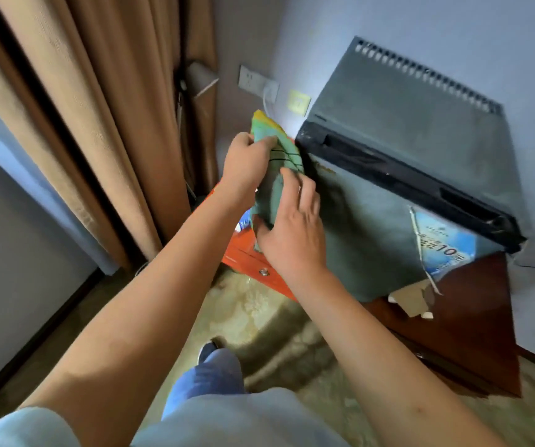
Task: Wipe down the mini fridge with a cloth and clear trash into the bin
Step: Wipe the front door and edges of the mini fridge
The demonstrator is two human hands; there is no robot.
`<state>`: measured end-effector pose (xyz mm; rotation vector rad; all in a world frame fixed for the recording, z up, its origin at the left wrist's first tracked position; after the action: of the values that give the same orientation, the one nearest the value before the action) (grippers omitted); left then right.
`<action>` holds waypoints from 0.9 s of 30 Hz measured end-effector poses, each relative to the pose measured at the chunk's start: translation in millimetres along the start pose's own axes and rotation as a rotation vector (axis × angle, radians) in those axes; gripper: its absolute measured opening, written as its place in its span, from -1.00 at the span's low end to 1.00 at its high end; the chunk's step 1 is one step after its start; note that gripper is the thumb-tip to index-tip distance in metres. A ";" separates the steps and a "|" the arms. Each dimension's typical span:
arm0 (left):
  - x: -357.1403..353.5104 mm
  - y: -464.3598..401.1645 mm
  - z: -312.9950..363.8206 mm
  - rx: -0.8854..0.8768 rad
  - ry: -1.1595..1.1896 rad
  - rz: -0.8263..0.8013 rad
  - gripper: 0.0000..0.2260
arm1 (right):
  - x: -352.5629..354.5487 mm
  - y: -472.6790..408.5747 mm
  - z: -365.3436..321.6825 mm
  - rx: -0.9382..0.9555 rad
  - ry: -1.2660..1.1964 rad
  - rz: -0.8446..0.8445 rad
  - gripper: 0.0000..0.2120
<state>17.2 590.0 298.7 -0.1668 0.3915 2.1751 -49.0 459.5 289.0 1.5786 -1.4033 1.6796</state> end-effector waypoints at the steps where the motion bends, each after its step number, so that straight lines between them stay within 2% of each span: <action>1: -3.7 9.3 13.9 -0.048 0.009 0.013 -0.81 | 11.7 -2.1 -1.4 0.004 -0.011 0.057 -0.21; 6: -48.5 46.1 73.2 -0.200 -0.011 -0.104 -0.81 | 72.0 -20.7 13.2 -0.066 -0.116 0.245 -0.35; 10: -98.0 55.4 110.3 -0.176 -0.019 -0.261 -0.65 | 117.6 -49.6 52.7 -0.109 -0.133 0.283 -0.40; 14: -143.7 53.8 144.3 -0.139 0.079 -0.528 -0.75 | 157.0 -93.4 97.3 -0.158 -0.170 0.290 -0.39; 15: -151.8 51.5 149.3 -0.131 0.064 -0.561 -0.71 | 164.3 -104.7 109.1 -0.192 -0.177 0.269 -0.40; 17: -159.7 48.3 154.2 -0.141 -0.040 -0.546 -0.46 | 172.4 -122.1 130.2 -0.258 -0.168 0.198 -0.44; 19: -153.9 42.6 150.5 -0.174 -0.141 -0.486 -0.34 | 171.7 -128.3 141.9 -0.300 -0.206 0.129 -0.47; 23: -124.8 20.6 128.0 -0.171 -0.221 -0.379 -0.42 | 149.2 -120.0 131.8 -0.246 -0.291 0.111 -0.58; 27: -98.8 -1.5 110.5 -0.140 -0.235 -0.332 -0.54 | 119.4 -111.9 94.0 -0.123 -0.317 -0.016 -0.74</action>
<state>79.5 552.8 428.0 -0.0471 0.0708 1.8664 59.7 384.2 423.7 1.8371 -1.6059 1.3468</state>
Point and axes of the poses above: each hand's wrist, its own y-axis away from the middle knuckle, its own x-axis out of the back of the hand, z = x × y, the point moved 1 cm from there along -y, towards the middle knuckle, and after that the axes turned 11 degrees about y, right-handed, at the moved point
